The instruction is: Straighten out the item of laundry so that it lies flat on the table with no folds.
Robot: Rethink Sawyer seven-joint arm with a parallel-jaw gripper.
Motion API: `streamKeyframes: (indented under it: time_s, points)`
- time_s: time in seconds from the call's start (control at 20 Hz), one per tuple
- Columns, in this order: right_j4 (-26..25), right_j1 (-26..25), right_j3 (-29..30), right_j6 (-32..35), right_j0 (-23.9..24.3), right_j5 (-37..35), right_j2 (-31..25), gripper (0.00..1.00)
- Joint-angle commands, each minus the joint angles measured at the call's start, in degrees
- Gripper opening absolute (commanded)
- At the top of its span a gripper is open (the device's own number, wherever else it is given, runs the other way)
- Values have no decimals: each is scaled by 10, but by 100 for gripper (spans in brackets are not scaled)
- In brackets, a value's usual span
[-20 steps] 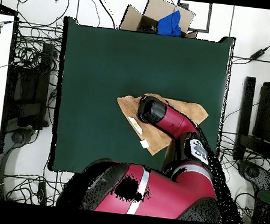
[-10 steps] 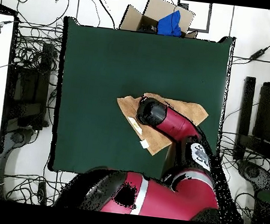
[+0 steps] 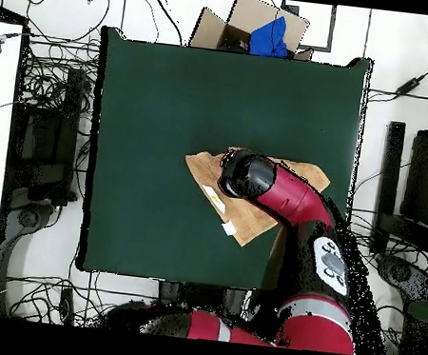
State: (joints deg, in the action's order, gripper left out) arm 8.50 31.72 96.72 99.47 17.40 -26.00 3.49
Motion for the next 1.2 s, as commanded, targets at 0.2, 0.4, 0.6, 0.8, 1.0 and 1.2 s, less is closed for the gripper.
streamKeyframes:
  time_s: [0.2,0.4,0.6,0.8,1.0,1.2]
  points:
    - [36,21,-43,101,5,-89,-31,0]
    - [48,-7,-77,114,-1,-90,-30,0]
    - [57,-41,-114,133,-17,-87,-22,0]
    - [64,-56,-125,149,-32,-83,-12,0]
    - [60,-65,-120,135,-38,-81,-8,0]
    - [50,-55,-89,124,-46,-48,-10,0]
